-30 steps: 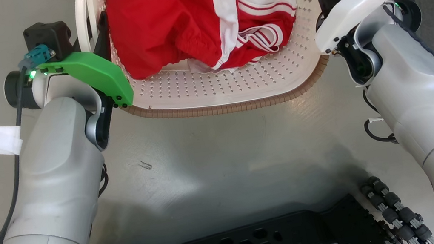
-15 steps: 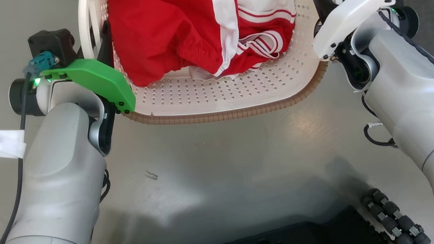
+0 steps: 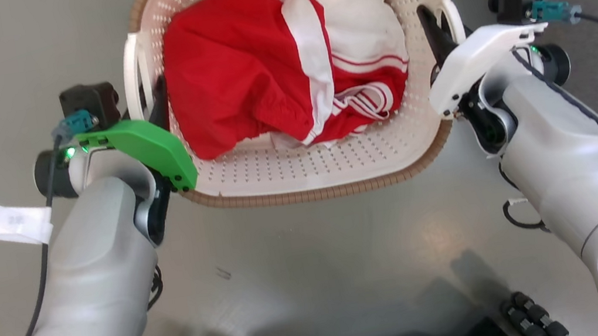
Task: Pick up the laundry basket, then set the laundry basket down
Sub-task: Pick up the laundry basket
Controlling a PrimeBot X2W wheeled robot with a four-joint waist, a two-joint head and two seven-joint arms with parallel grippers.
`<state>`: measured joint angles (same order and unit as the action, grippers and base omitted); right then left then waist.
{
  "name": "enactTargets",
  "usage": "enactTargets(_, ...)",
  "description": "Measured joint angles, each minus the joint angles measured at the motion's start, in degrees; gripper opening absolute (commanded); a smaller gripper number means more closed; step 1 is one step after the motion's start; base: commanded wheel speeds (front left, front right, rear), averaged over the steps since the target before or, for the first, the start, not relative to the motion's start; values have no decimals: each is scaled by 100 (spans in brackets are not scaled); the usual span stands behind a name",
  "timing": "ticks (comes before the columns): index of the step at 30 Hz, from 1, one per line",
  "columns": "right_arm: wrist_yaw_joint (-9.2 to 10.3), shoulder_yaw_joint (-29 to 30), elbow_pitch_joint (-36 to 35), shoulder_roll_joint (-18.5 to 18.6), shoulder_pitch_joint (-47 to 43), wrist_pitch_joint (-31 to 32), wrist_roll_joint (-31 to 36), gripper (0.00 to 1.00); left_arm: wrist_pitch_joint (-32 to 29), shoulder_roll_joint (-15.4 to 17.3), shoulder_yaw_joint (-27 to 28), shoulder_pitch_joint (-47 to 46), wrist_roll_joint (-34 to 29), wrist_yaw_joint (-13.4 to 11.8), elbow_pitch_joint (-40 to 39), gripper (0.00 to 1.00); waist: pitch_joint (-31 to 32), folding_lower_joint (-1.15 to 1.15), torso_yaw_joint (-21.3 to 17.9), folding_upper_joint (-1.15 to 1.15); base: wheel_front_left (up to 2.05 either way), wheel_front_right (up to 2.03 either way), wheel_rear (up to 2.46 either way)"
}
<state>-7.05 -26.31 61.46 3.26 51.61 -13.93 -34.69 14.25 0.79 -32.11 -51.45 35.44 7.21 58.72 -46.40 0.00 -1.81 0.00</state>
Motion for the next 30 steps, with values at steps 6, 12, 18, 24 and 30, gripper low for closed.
enactTargets(6,0,-140,98,-8,-223,0,-127,0,-8,-4,-175,240,247,0,48,0,438,0,7,0,0,0,0)
enactTargets(12,0,-289,110,-26,-554,3,-399,0,-105,-3,-353,553,444,0,131,0,908,0,17,0,0,0,0)
enactTargets(18,0,-465,129,-15,-777,121,-539,0,-422,2,-524,823,758,1,148,0,1392,0,19,0,0,0,0)
enactTargets(24,1,-656,160,3,-948,346,-727,0,-624,13,-703,1009,962,0,159,0,1883,0,24,0,0,0,0)
enactTargets(30,9,-854,165,15,-1163,595,-868,0,-788,21,-849,1265,1125,-1,170,0,2377,0,35,0,0,0,0)
